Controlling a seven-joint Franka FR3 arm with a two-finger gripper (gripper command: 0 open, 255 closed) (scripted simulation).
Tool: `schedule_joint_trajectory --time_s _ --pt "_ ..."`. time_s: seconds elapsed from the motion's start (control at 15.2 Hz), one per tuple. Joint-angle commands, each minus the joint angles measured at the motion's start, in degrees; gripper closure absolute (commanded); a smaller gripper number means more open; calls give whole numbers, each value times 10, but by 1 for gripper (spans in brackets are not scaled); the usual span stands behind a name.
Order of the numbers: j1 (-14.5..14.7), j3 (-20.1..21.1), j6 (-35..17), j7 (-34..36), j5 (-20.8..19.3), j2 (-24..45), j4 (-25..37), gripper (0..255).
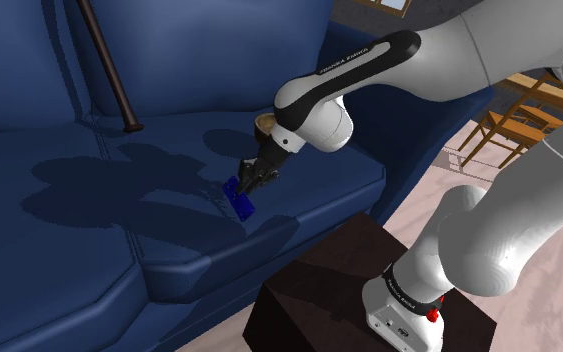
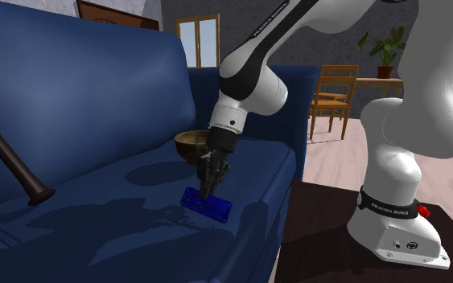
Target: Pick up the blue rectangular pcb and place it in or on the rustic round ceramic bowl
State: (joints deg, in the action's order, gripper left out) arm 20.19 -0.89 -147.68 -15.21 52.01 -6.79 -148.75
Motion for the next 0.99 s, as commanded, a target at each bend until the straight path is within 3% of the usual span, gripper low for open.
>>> schedule_joint_trajectory --time_s 0.0,0.4,0.92 --pt "0 0 0 0 0 0 0 255" --pt "0 0 0 0 0 0 0 255" --pt "-15 3 47 72 -69 -56 6 255"
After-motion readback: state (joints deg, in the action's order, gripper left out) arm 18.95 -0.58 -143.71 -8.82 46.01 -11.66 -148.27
